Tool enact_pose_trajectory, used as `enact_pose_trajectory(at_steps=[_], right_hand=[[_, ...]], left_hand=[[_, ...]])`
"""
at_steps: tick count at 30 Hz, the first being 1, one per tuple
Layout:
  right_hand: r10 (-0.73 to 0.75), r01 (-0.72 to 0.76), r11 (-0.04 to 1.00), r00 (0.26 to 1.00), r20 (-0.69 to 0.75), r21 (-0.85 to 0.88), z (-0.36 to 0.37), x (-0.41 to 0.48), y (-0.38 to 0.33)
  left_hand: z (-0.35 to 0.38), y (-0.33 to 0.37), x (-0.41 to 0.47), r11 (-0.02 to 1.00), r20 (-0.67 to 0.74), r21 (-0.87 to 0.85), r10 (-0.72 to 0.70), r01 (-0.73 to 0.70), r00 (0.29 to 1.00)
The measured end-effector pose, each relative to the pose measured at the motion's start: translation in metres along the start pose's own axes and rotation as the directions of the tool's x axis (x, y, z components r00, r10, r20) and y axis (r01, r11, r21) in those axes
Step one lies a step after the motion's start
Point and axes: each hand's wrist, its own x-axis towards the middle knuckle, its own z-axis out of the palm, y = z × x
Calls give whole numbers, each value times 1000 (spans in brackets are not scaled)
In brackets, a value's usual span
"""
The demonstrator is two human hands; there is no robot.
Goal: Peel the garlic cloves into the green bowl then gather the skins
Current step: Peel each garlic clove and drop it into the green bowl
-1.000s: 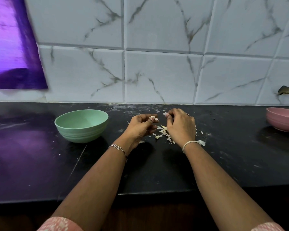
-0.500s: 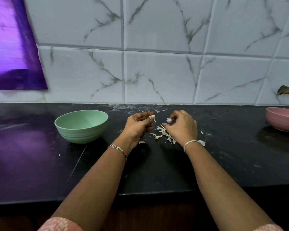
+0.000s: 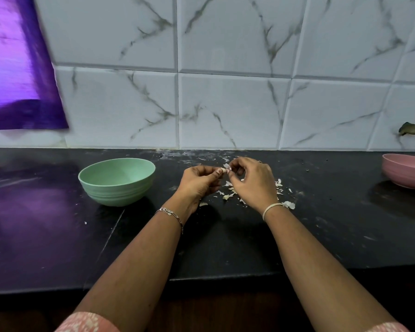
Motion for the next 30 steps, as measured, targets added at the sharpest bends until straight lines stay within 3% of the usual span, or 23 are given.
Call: enact_pose_trajectory(at_steps=[5,9,22,30], right_hand=[[213,-217,972,976,-47,-94,-5,2,8],[313,-282,933,943,116,-223,-5,1,16],[315,-300,937,947,63,-179,-5,2,14],[395,-379,903,918,43,-201,-8,2,6]], left_hand=[[0,1,0,999,-9,-30,-10,10,1000],[0,4,-2,998,-8,-70,-10,9,1000],[2,4,-1,999,-51,-46,-13,11,999],[5,7,-3,999,-82,-10,-34,33,996]])
